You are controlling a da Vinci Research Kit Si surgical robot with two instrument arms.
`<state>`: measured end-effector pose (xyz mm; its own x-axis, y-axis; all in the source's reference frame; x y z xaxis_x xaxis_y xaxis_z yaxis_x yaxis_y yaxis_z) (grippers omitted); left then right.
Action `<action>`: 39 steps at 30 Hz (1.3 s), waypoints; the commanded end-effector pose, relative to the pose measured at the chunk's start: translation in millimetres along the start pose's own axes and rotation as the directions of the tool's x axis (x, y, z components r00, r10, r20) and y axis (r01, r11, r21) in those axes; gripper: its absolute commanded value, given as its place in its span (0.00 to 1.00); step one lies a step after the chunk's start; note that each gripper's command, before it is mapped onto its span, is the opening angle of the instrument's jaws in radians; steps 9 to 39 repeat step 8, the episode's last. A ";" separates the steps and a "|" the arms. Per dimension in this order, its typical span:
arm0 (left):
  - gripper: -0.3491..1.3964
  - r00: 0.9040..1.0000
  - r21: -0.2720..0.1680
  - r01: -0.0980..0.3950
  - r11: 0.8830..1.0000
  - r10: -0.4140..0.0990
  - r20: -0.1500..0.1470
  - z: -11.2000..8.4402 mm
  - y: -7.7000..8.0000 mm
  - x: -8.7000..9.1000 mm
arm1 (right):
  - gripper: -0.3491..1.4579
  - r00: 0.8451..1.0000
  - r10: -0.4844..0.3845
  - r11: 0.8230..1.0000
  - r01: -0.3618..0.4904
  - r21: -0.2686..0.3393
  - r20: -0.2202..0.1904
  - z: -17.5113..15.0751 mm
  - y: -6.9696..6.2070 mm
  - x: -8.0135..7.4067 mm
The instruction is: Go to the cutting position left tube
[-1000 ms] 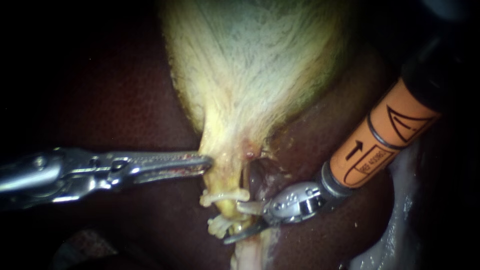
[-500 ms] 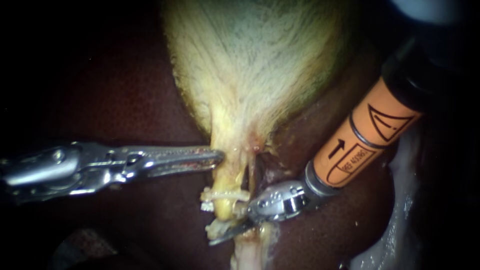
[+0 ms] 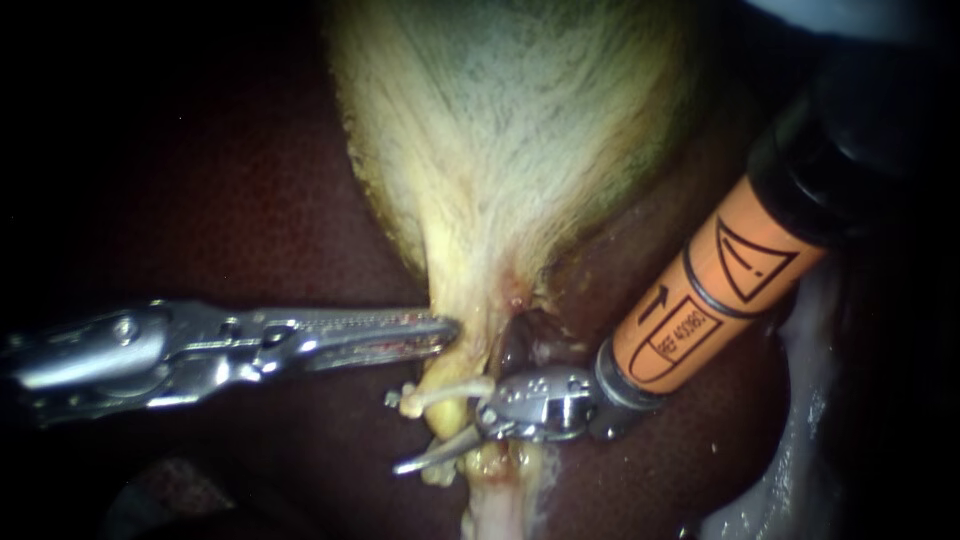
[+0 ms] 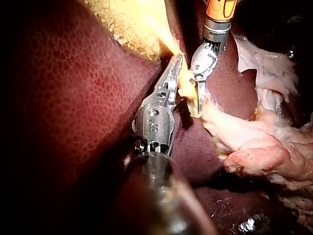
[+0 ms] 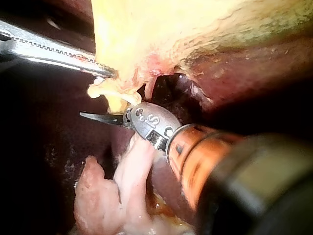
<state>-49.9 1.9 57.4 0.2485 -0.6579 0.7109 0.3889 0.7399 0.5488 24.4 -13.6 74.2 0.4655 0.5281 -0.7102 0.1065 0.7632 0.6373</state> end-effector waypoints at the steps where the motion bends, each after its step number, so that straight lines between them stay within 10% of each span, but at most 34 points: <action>1: 0.13 1.000 0.000 0.000 1.000 0.000 0.000 -0.1 0.0 0.0 | 0.96 1.000 -0.001 1.000 0.001 0.000 0.001 0.0 0.0 0.0; 39: 0.13 1.000 0.002 -0.001 1.000 0.001 0.000 0.0 0.3 0.1 | 0.96 1.000 -0.001 1.000 0.001 0.001 0.001 -0.1 0.1 -0.2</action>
